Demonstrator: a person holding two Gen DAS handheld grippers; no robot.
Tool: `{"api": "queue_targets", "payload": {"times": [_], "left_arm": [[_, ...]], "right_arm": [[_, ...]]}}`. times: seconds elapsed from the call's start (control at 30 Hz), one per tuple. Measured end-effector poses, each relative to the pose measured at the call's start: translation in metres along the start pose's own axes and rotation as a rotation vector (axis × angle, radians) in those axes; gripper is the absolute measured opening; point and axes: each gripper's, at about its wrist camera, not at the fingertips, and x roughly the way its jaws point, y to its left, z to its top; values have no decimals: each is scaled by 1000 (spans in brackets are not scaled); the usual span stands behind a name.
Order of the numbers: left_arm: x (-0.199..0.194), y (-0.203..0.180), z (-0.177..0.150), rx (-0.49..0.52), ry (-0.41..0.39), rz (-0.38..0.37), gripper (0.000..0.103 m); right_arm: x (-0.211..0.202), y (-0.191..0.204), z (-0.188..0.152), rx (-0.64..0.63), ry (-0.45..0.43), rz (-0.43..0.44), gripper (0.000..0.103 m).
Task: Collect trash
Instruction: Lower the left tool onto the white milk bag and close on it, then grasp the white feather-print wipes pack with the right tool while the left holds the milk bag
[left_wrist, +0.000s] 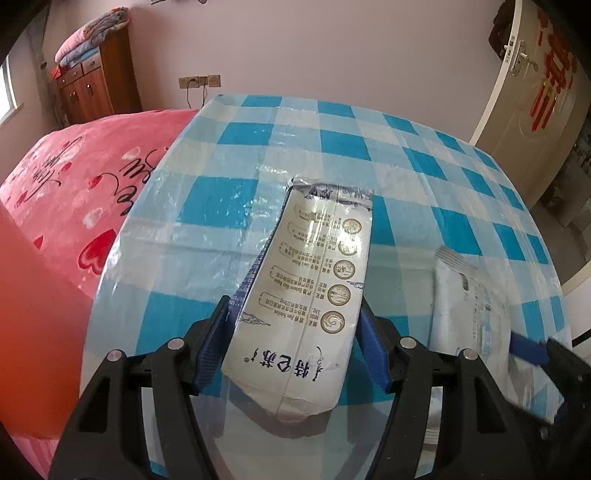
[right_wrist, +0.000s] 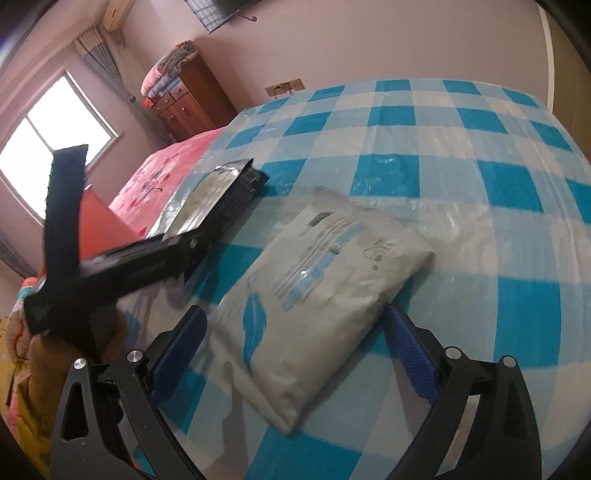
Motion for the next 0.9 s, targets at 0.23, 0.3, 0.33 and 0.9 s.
{"api": "queue_targets", "payload": {"times": [0.23,0.3,0.33,0.9], "left_arm": [[1,0,1,12,-7,16,65],[2,-1,3,20,-12,36,65],[2,-1,4,21,-13,41,65],[1,0,1,-19,-34,30,65]], "right_arm": [[16,7,14,-39,-4,-36,95],[19,10,15,-59,-3,-54,95],[20,12,16,-70,-3,-62,95],[32,35,1,-274,-13,-232,85]]}}
